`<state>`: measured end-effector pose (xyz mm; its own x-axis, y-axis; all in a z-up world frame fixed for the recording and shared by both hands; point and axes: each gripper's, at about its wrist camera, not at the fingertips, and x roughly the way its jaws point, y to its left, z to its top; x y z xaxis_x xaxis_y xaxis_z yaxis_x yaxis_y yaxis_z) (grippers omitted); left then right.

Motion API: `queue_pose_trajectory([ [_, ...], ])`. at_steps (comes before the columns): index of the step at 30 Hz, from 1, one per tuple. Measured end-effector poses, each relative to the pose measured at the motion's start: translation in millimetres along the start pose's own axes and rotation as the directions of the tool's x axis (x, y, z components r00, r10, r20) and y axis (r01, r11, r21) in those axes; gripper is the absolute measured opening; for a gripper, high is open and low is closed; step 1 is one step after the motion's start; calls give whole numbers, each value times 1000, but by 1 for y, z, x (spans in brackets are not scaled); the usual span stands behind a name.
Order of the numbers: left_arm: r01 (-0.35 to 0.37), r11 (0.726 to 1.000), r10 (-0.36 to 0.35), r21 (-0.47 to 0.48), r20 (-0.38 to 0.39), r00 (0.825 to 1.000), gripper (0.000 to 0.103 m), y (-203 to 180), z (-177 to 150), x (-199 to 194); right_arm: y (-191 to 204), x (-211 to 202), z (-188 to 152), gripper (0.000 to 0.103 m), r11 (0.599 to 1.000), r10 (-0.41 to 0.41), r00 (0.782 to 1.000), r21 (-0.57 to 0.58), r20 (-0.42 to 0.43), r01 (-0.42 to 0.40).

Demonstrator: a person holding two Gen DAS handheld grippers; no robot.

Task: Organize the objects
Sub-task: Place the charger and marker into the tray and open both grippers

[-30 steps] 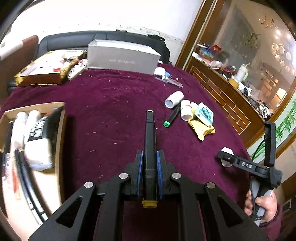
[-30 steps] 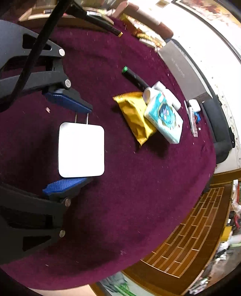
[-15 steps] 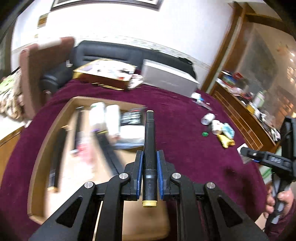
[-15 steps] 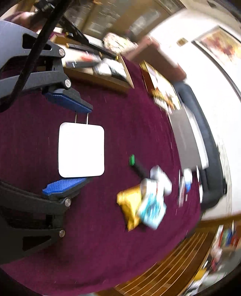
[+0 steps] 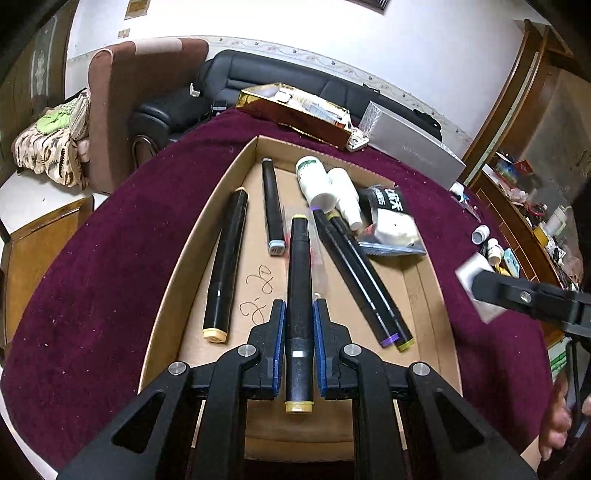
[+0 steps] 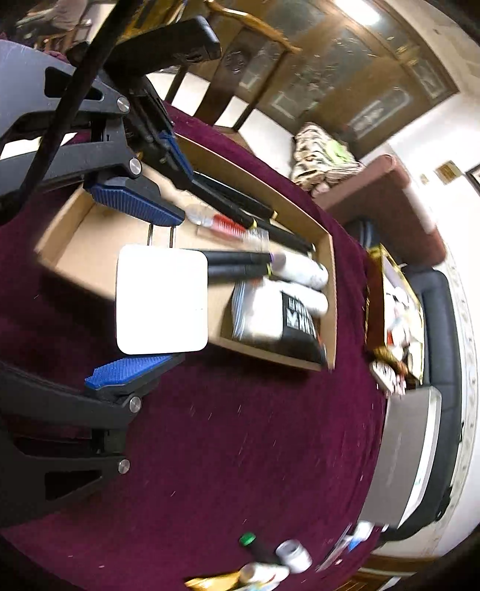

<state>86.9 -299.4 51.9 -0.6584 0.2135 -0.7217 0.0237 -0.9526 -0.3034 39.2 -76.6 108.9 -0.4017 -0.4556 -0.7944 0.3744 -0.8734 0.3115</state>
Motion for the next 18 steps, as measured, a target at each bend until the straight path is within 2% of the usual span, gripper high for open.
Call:
queue_pose_trajectory([
  [7,-5,999,4,-36,-27,1000,12,19,-6,7,19,43,14,67,996,-78,995,-43,-55,76],
  [11,20,999,-21,-34,-26,999,12,19,-3,6,19,63,17,67,991,-131,988,-48,-82,128],
  [14,65,997,-66,-48,-16,998,12,21,-3,3,20,67,20,67,983,-174,982,-66,-69,169],
  [18,77,995,-76,-61,15,997,14,24,-2,-7,22,72,23,67,979,-196,978,-78,-69,191],
])
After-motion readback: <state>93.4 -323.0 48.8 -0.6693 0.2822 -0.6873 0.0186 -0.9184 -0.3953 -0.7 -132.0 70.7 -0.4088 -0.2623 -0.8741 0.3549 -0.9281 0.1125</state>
